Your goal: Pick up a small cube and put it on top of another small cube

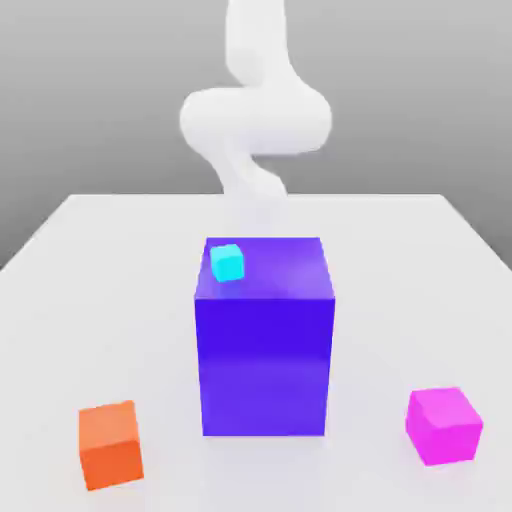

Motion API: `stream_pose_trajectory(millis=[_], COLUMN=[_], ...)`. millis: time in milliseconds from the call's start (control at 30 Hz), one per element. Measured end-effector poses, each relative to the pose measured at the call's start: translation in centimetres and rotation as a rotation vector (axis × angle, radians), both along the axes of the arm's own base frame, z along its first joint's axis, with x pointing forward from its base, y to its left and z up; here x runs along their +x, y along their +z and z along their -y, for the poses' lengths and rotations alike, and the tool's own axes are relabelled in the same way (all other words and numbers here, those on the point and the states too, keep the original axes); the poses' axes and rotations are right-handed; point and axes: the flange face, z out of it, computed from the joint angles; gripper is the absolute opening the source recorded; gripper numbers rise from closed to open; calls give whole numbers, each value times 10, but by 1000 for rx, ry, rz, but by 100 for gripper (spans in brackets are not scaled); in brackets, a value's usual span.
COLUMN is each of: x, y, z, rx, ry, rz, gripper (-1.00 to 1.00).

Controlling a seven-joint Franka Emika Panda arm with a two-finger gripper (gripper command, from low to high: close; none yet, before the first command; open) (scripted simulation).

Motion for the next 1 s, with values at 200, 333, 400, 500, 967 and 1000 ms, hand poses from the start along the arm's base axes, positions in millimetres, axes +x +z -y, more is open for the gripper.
stream_pose_trajectory(millis=[200,333,400,500,967,1000], x=[59,76,78,73,11,11], y=[-109,-187,-226,-286,-519,-519], z=[-60,-105,-127,-158,-224,-224], rx=[53,58,52,31,-105,-105], ry=[66,97,109,123,136,137], rz=[-195,-323,-385,-477,-717,-716], gripper=[0,0,0,0,-100,-100])
